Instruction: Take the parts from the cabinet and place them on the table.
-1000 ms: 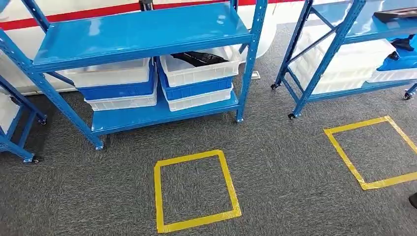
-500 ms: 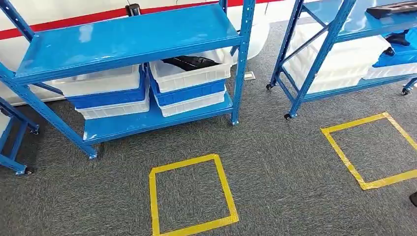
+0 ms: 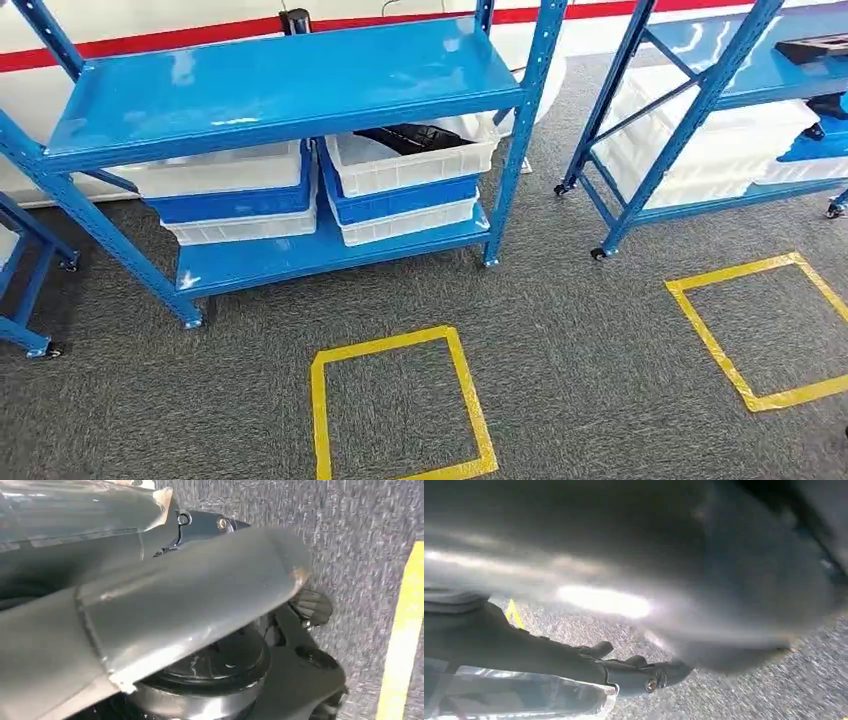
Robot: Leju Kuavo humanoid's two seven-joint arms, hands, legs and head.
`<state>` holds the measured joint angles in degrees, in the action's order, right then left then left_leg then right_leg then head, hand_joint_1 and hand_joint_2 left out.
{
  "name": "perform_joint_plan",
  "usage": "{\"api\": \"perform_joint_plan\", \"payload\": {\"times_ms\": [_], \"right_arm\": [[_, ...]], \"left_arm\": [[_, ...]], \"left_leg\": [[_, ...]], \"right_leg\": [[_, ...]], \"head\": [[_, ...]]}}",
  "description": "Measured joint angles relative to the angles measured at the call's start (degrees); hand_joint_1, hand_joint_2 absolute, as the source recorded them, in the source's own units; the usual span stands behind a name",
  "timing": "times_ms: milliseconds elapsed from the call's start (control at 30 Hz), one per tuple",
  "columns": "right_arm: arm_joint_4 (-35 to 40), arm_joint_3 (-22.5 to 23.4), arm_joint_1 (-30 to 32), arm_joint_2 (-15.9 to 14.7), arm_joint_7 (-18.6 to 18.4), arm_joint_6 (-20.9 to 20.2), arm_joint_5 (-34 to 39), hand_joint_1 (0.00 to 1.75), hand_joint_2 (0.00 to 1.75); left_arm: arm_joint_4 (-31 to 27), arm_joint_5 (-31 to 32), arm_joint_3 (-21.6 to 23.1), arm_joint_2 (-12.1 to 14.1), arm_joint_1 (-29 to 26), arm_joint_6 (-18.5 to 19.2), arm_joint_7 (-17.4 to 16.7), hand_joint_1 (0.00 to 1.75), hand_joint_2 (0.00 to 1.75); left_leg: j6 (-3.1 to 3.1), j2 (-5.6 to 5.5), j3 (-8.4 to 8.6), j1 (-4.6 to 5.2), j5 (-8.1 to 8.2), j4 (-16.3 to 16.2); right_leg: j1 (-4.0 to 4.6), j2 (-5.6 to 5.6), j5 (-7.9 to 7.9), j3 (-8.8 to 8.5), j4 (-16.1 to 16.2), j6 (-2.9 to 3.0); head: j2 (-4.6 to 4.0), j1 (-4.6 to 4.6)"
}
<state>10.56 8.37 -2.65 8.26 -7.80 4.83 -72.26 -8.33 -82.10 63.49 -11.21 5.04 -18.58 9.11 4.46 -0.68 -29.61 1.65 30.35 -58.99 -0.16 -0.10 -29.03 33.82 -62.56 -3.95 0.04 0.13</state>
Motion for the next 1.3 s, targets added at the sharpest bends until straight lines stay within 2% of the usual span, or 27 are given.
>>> {"api": "perform_joint_plan", "payload": {"times_ms": [33, 67, 100, 133, 167, 200, 233, 267, 333, 367, 400, 433, 467, 533, 567, 600, 633, 667, 700, 800, 867, 933, 1067, 1133, 1200, 1267, 1300], "right_arm": [[0.0, 0.0, 0.1, 0.0, -0.2, 0.0, 0.0, 0.00, 0.00], [-0.1, 0.0, 0.2, 0.0, -0.3, 0.0, 0.1, 0.00, 0.00], [-0.1, 0.0, 0.1, 0.0, -0.4, 0.0, 0.1, 0.00, 0.00], [-0.1, 0.0, 0.1, 0.1, -0.5, 0.0, 0.1, 0.00, 0.00], [-0.1, 0.0, 0.2, 0.0, -0.5, 0.0, 0.2, 0.00, 0.00], [-0.1, 0.0, 0.1, 0.1, -0.5, 0.0, 0.2, 0.00, 0.00], [-0.1, 0.0, 0.1, 0.3, -0.6, 0.0, 0.2, 0.00, 0.00], [-0.1, 0.1, 0.0, 0.3, -0.6, 0.0, 0.2, 0.00, 0.00], [-0.1, 0.1, -0.1, 0.4, -0.6, 0.0, 0.2, 0.00, 0.00], [-0.1, 0.1, -0.1, 0.4, -0.6, 0.0, 0.2, 0.00, 0.00], [-0.1, 0.1, 0.0, 0.3, -0.6, 0.0, 0.3, 0.00, 0.00], [-0.1, 0.1, 0.1, 0.3, -0.6, 0.0, 0.3, 0.00, 0.00], [-0.1, 0.1, 0.2, 0.3, -0.6, 0.0, 0.3, 0.00, 0.00], [-0.1, 0.1, 0.3, 0.4, 0.2, 0.0, 0.4, 0.00, 0.00], [-0.1, 0.1, 0.3, 0.3, 0.5, 0.1, 0.6, 0.00, 0.00], [-0.1, 0.3, 0.1, 0.2, 0.8, 0.2, 0.8, 0.00, 0.00], [-0.1, 0.4, -0.1, 0.2, 0.8, 0.5, 0.8, 0.00, 0.00], [-0.1, 0.4, 0.1, 0.2, 0.7, 0.9, 0.8, 0.00, 0.00], [-0.1, 0.4, 0.2, 0.1, 0.7, 1.3, 0.7, 0.00, 0.00], [-0.1, 0.4, 0.2, 0.0, 0.5, 1.8, 0.6, 0.00, 0.00], [-0.1, 0.4, 0.2, 0.1, 0.0, 1.8, 0.6, 0.00, 0.00], [-0.1, 0.4, 0.1, 0.1, -0.3, 1.8, 0.6, 0.00, 0.00], [-0.1, 0.4, 0.1, 0.2, -0.5, 1.9, 0.6, 0.00, 0.00], [-0.1, 0.4, 0.1, 0.3, -0.5, 1.9, 0.6, 0.00, 0.00], [-0.1, 0.4, 0.0, 0.4, -0.5, 1.9, 0.6, 0.00, 0.00], [-0.1, 0.4, 0.0, 0.4, -0.5, 1.9, 0.6, 0.00, 0.00], [-0.1, 0.4, 0.0, 0.4, -0.5, 1.9, 0.6, 0.00, 0.00]], "left_arm": [[0.0, 0.1, 0.1, -0.1, 0.0, 0.0, 0.0, 0.00, 0.00], [0.0, 0.1, 0.2, -0.1, 0.1, 0.1, 0.0, 0.00, 0.00], [0.0, 0.4, 0.4, 0.0, 0.1, 0.2, 0.0, 0.00, 0.00], [0.0, 0.4, 0.5, -0.1, 0.0, 0.3, -0.2, 0.00, 0.00], [0.0, 0.4, 0.6, -0.1, 0.0, 0.3, -0.2, 0.00, 0.00], [0.0, 0.4, 0.6, 0.0, 0.1, 0.3, -0.2, 0.00, 0.00], [0.0, 0.4, 0.7, 0.1, 0.1, 0.3, -0.2, 0.00, 0.00], [0.0, 0.4, 0.7, 0.1, 0.2, 0.3, -0.2, 0.00, 0.00], [0.0, 0.4, 0.7, 0.2, 0.2, 0.3, -0.2, 0.00, 0.00], [0.0, 0.4, 0.7, 0.2, 0.2, 0.3, -0.2, 0.00, 0.00], [0.0, 0.4, 0.7, 0.3, 0.2, 0.3, -0.2, 0.00, 0.00], [0.0, 0.4, 0.7, 0.3, 0.2, 0.3, -0.2, 0.00, 0.00], [0.0, 0.4, 0.7, 0.3, 0.2, 0.3, -0.2, 0.00, 0.00], [0.0, 0.5, 0.7, 0.3, 0.2, 0.0, -0.2, 0.00, 0.00], [0.0, 0.5, 0.7, 0.3, 0.1, -0.3, -0.2, 0.00, 0.00], [0.0, 0.5, 0.7, 0.3, 0.2, -0.6, -0.2, 0.00, 0.00], [0.0, 0.5, 0.8, 0.3, 0.2, -0.7, -0.3, 0.00, 0.00], [0.0, 0.5, 0.8, 0.3, 0.0, -0.7, -0.5, 0.00, 0.00], [0.0, 0.6, 0.8, 0.2, 0.0, -0.8, -0.5, 0.00, 0.00], [0.0, 0.7, 0.9, 0.2, 0.1, -0.9, -0.5, 0.00, 0.00], [0.0, 0.8, 0.9, 0.2, 0.1, -0.9, -0.5, 0.00, 0.00], [0.0, 0.9, 0.9, 0.2, 0.1, -0.8, -0.5, 0.00, 0.00], [0.0, 0.9, 1.1, 0.2, 0.1, -0.8, -0.7, 0.00, 0.00], [0.0, 0.9, 1.3, 0.3, 0.1, -0.9, -0.9, 0.00, 0.00], [0.0, 0.9, 1.3, 0.3, 0.2, -0.9, -1.0, 0.00, 0.00], [0.0, 0.9, 1.3, 0.2, 0.3, -0.9, -1.1, 0.00, 0.00], [0.0, 0.9, 1.3, 0.2, 0.3, -0.9, -1.1, 0.00, 0.00]], "left_leg": [[-0.08, 0.01, 0.50, 0.00, 0.47, 0.2], [-0.20, 0.01, 1.32, 0.05, 0.54, 0.2], [-0.52, -0.02, 0.92, 0.03, 0.75, 0.2], [-0.81, 0.09, 1.07, 0.05, 0.90, 0.3], [-0.91, 0.14, 1.25, 0.02, 0.72, -0.2], [-0.98, 0.16, 1.22, 0.17, 0.71, -0.7], [-1.39, 0.19, 0.33, 0.08, 1.02, -2.3], [-2.00, 0.21, -0.92, -0.11, 1.88, -4.8], [-3.29, 0.24, -5.72, -1.12, 5.11, -12.0], [-3.93, 0.26, -8.38, -1.69, 6.28, -15.3], [-4.42, 0.31, -10.08, -2.23, 5.91, -16.5], [-4.87, 0.47, -10.40, -2.64, 4.10, -15.3], [-5.27, 0.59, -9.57, -3.01, 1.21, -12.1], [-6.08, 0.80, -6.13, -3.64, -6.00, -2.2], [-6.34, 0.76, -6.03, -3.13, -4.02, -2.2], [-5.44, 1.21, -6.43, -2.62, -1.01, -1.3], [-4.49, 1.11, -5.80, -2.59, -2.84, -1.4], [-4.11, 1.05, -5.61, -2.75, -3.97, -1.1], [-4.31, 1.09, -5.58, -2.70, -4.16, -1.1], [-3.95, 0.80, -5.54, -1.95, -4.02, -1.2], [-3.61, 0.76, -5.47, -1.82, -3.85, -1.1], [-3.28, 0.74, -5.33, -1.82, -3.64, -1.1], [-2.43, 0.75, -5.11, -1.47, -3.21, -1.1], [-1.89, 0.69, -5.02, -1.15, -3.01, -1.1], [-0.98, 0.56, -4.39, -1.67, -3.43, -0.1], [-0.42, 0.73, -4.07, -1.66, -3.52, 0.2], [-0.32, 0.78, -4.07, -1.62, -3.50, 0.2]], "right_leg": [[0.57, 0.15, 1.03, -0.73, 2.0, 1.31], [0.72, 0.07, 0.02, -0.25, 1.8, 1.62], [1.21, -0.11, -0.06, -0.82, 2.8, 2.49], [1.04, -0.08, 0.93, -1.03, 3.0, 3.13], [1.20, -0.07, 0.94, -1.07, 3.2, 3.44], [-0.06, 0.20, 0.87, -1.99, 3.6, 3.68], [-0.08, 0.10, 0.72, -2.81, 4.3, 3.88], [-0.33, -0.02, 0.48, -3.36, 4.5, 4.58], [-0.61, -0.02, 0.04, -3.84, 4.5, 5.16], [-0.75, 0.00, -0.23, -4.00, 4.5, 5.10], [-0.90, 0.05, -0.54, -4.28, 4.5, 4.82], [-1.14, 0.10, -0.88, -4.74, 4.5, 4.52], [-1.43, 0.12, -1.28, -5.29, 4.5, 4.21], [-2.07, 0.17, -2.11, -6.70, 4.5, 3.32], [-1.94, 0.27, -2.29, -7.18, 4.5, 3.00], [-1.71, 0.19, -2.51, -6.62, 4.5, 2.46], [-1.26, 0.13, -2.93, -6.11, 4.6, 1.92], [-1.13, -0.02, -3.60, -6.66, 4.4, 1.76], [-0.71, -0.10, -4.08, -7.00, 4.5, 3.00], [-1.04, -0.08, -3.46, -7.36, 5.4, 2.88], [-1.16, -0.16, -3.20, -7.82, 6.3, 2.03], [-1.17, -0.17, -3.15, -8.17, 6.8, 1.86], [-1.58, -0.16, -3.15, -8.63, 7.5, 0.67], [-1.80, -0.17, -3.18, -8.85, 7.8, -0.04], [-1.95, -0.23, -3.53, -9.22, 7.3, -0.64], [-1.88, -0.16, -6.57, -6.24, 0.9, 0.63], [-1.77, -0.13, -8.83, -3.08, -4.8, 1.28]], "head": [[0.02, -0.15], [0.00, -0.35], [0.00, -0.15], [0.00, -0.32], [0.00, -0.29], [0.02, -0.31], [0.00, -0.17], [0.00, -0.61], [0.00, -0.68], [0.00, -0.66], [0.00, -0.68], [0.00, -0.65], [0.00, -0.66], [0.00, -0.72], [0.00, -0.74], [0.00, -1.36], [0.00, -1.27], [0.00, -1.00], [0.00, -0.98], [0.00, -0.92], [0.00, -0.92], [0.00, -0.87], [0.00, -0.85], [0.00, -0.90], [0.00, -0.87], [0.00, -0.77], [0.00, -0.59]]}}
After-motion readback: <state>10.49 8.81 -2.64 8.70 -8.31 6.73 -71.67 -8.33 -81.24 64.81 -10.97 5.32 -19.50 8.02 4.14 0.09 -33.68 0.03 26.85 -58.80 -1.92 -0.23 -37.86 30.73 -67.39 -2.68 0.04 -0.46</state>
